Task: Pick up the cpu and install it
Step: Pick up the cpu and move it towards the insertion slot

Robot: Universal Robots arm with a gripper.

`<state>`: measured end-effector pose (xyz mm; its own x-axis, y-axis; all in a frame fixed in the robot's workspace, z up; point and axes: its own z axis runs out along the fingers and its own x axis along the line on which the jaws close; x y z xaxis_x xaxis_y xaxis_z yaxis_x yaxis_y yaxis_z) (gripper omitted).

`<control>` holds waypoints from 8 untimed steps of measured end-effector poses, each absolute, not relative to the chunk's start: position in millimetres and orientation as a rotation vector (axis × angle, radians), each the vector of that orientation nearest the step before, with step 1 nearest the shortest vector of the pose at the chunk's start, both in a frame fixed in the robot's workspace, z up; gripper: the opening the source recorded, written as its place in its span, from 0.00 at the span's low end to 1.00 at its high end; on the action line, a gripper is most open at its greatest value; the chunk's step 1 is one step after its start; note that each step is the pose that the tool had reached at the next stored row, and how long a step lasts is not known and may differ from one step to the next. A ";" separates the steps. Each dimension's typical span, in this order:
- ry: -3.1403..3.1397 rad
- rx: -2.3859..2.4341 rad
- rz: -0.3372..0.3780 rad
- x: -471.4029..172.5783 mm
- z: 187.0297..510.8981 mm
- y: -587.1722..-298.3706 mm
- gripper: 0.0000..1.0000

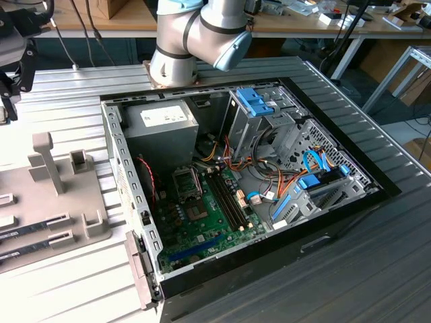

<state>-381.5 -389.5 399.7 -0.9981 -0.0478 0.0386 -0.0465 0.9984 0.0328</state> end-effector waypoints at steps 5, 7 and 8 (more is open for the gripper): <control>-3.101 0.073 -0.049 -380.0 399.7 -389.5 0.47; -3.101 0.073 -0.049 -379.3 399.6 -389.5 0.47; -3.101 0.073 -0.049 -378.7 399.6 -389.5 0.47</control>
